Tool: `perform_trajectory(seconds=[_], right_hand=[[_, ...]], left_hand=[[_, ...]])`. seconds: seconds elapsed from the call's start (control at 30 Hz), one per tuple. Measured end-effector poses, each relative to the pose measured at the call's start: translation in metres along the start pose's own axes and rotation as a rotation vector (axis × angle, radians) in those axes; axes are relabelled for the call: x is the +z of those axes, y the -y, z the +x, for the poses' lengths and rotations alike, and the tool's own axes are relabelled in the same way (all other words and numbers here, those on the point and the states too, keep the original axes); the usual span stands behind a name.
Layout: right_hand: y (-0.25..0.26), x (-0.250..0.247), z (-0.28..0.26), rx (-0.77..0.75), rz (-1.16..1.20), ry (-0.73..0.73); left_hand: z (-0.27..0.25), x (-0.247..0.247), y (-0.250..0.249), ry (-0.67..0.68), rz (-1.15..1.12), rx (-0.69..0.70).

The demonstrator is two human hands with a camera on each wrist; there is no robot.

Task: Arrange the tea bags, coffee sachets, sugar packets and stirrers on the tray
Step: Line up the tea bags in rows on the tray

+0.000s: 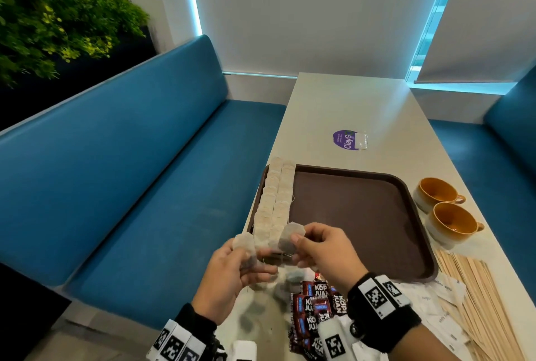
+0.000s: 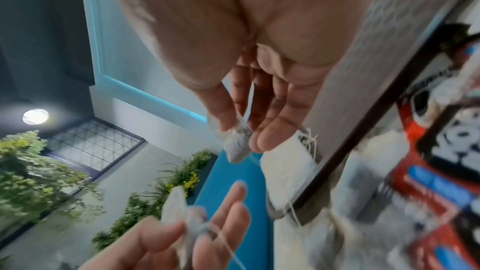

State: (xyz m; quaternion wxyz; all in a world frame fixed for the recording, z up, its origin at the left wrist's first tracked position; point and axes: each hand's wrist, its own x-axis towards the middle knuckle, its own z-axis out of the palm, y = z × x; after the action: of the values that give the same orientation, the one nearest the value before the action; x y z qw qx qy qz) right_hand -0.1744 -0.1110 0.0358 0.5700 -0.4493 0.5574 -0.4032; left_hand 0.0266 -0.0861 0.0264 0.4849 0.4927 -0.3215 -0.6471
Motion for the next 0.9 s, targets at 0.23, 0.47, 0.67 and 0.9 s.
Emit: perform_trajectory(seconds=[0.23,0.47,0.67,0.9], right_hand=[[-0.005,-0.003,0.035,0.048,0.066,-0.080],[-0.023,0.006,0.058,0.039,-0.243,-0.022],[-0.029,0.008,0.066,0.061,-0.367,-0.013],[-0.032,0.007,0.069,0.077,-0.418,0.012]], left_hand=[[0.045,-0.019,0.001,-0.249,0.744,0.262],[0.068,-0.016,-0.001,-0.056,0.819,0.204],[0.080,-0.022,0.003,-0.024,0.930,0.149],[0.085,-0.016,-0.004,-0.002,1.052,0.162]])
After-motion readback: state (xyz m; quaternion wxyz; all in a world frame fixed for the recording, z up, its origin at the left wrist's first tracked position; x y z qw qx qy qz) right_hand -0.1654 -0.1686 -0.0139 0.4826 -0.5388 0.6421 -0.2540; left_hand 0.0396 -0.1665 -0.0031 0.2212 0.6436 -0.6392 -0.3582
